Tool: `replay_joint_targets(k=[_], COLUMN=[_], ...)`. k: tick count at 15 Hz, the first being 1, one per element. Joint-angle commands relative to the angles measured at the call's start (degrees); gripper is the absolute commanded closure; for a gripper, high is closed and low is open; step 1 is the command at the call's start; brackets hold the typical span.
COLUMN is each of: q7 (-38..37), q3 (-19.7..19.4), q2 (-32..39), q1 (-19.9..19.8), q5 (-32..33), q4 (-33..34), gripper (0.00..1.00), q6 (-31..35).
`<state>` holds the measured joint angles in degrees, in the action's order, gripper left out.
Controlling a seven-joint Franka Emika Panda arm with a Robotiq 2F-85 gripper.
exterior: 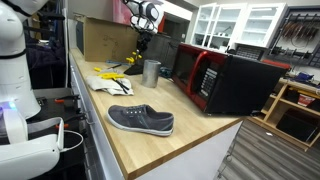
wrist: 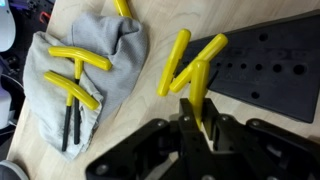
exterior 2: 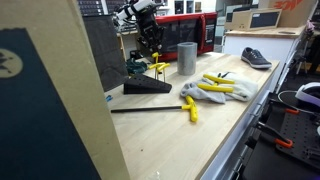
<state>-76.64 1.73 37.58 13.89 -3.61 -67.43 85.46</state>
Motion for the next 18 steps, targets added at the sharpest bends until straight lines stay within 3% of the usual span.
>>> replay_joint_targets(k=[1, 18], q7=[-0.2, 0.5], q3=[-0.1, 0.3], q2=[-2.1, -2.4], q1=[0.4, 1.0], q5=[0.2, 0.2], q4=[-2.9, -5.6], gripper=[0.96, 0.96], q6=[1.2, 6.4])
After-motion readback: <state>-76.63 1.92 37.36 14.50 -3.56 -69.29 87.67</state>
